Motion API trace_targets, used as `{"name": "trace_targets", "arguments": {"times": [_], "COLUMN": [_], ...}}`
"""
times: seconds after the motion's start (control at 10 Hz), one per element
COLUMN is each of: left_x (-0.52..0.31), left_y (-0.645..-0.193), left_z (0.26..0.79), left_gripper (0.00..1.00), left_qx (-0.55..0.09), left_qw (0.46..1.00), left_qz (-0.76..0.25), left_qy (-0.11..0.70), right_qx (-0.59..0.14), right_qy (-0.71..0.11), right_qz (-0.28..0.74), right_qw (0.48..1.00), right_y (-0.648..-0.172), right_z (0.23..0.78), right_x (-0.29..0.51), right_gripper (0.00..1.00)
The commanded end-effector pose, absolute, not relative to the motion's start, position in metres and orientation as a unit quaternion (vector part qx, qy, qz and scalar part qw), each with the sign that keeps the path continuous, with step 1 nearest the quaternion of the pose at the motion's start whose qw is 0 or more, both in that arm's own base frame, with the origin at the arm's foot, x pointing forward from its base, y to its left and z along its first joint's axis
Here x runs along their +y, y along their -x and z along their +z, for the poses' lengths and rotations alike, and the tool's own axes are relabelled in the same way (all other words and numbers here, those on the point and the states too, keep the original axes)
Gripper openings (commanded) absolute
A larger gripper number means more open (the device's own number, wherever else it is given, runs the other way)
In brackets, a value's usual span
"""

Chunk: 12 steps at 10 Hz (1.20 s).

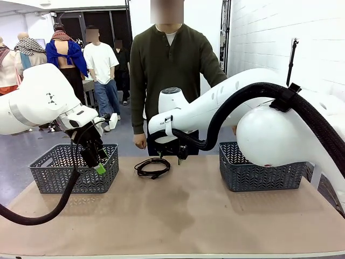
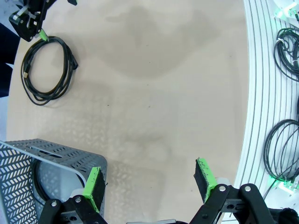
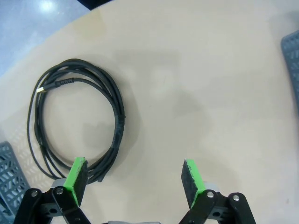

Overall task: Organize the cables according to human instructions.
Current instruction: Pick up a bundle of cables and place it in the basket indicated by the human.

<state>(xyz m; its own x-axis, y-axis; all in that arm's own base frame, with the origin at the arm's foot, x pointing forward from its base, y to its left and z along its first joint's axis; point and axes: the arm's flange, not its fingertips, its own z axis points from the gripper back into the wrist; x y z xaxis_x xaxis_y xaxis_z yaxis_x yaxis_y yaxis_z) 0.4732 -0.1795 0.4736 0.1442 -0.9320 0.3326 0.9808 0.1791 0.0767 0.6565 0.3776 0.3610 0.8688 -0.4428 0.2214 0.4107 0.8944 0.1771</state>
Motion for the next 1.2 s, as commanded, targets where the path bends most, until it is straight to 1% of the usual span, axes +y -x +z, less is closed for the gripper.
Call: {"name": "trace_targets", "arguments": {"times": [0.0,0.4,1.1], "left_x": [-0.179,-0.179,-0.179], "left_y": [-0.472,-0.472,-0.472], "left_z": [0.474,0.474,0.474], "left_gripper": [1.00,1.00,1.00], "left_qx": [-0.154,-0.154,-0.154], "left_qw": [0.753,0.753,0.753], "left_qz": [-0.635,-0.635,-0.635], "left_qy": [0.078,0.078,0.078], "right_qx": [-0.133,-0.115,-0.082], "right_qy": [-0.066,-0.065,-0.043], "right_qz": [-0.246,-0.263,-0.254], "right_qw": [0.958,0.956,0.963], "right_y": [-0.670,-0.682,-0.691], "right_z": [0.353,0.336,0.315], "right_x": [0.384,0.386,0.393], "right_gripper": [1.00,1.00,1.00]}}
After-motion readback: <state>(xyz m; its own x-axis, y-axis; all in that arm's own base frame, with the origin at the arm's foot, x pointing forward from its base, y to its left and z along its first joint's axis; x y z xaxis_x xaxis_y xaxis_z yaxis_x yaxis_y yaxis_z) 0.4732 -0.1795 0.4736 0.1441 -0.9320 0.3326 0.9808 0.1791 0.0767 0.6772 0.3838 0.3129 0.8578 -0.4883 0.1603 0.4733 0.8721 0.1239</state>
